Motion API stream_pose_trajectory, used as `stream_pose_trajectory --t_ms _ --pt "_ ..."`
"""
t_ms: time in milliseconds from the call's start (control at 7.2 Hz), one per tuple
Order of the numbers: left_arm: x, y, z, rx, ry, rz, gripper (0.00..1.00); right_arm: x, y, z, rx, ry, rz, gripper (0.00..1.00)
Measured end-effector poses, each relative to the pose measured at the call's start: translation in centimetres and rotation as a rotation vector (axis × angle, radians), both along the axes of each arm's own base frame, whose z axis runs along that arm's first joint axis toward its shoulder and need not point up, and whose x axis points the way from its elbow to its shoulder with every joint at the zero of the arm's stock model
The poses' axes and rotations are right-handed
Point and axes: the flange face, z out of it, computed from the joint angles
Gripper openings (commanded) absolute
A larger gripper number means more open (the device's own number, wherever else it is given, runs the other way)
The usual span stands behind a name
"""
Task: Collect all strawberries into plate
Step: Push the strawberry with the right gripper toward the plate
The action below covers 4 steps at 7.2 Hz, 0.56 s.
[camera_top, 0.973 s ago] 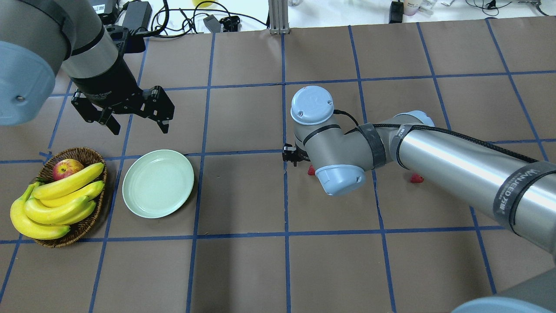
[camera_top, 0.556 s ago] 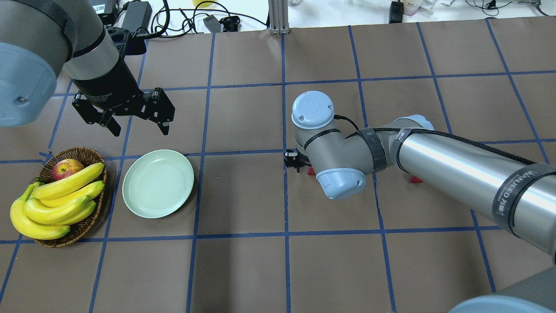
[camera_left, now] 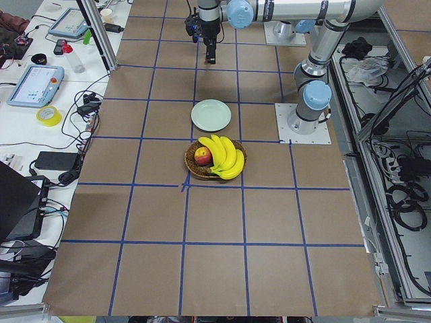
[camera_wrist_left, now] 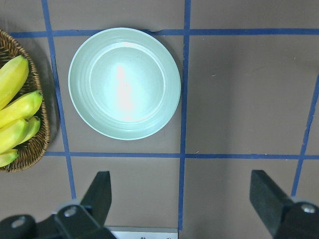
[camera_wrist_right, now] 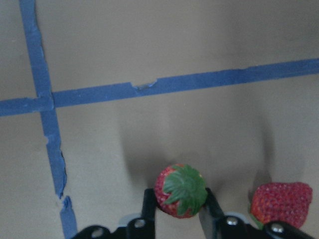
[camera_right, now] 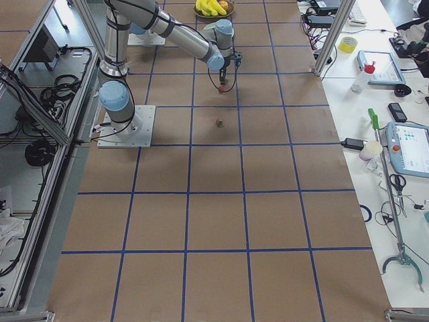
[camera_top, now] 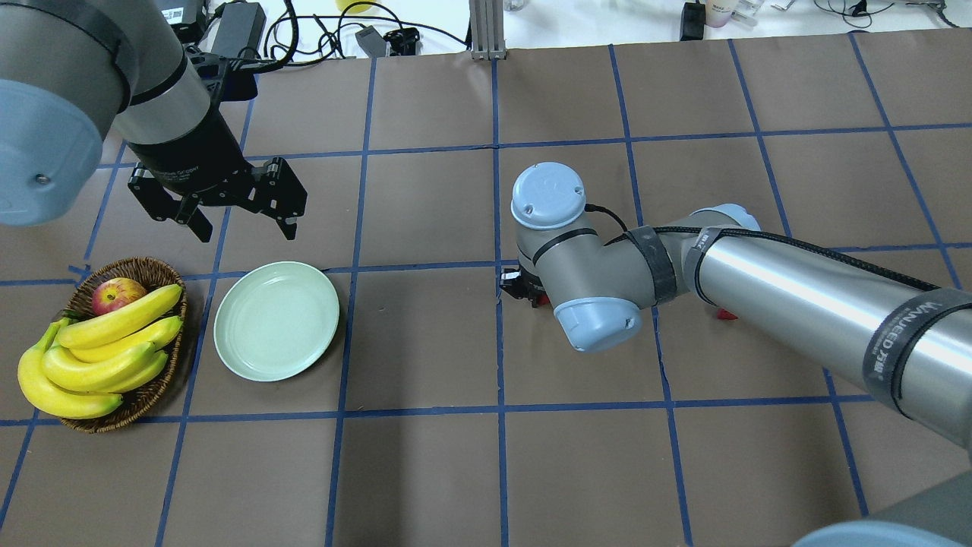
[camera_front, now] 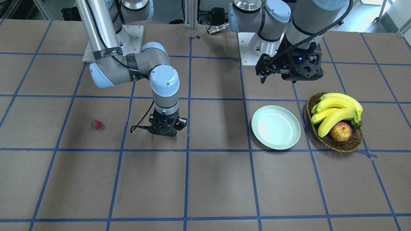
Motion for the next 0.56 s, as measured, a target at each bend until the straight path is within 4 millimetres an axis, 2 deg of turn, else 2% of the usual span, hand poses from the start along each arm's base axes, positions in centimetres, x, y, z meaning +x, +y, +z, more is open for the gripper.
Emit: stream_pose_trajectory --t_ms 278,556 --pt "0.0 0.0 -0.1 0.001 0.000 -0.001 1.00 1.1 -0.6 1.8 -0.027 -0.048 -0.013 0.02" --pt "0.0 0.0 -0.1 0.000 -0.001 0.000 1.00 5.4 0.6 3.3 -0.035 -0.130 -0.036 0.02"
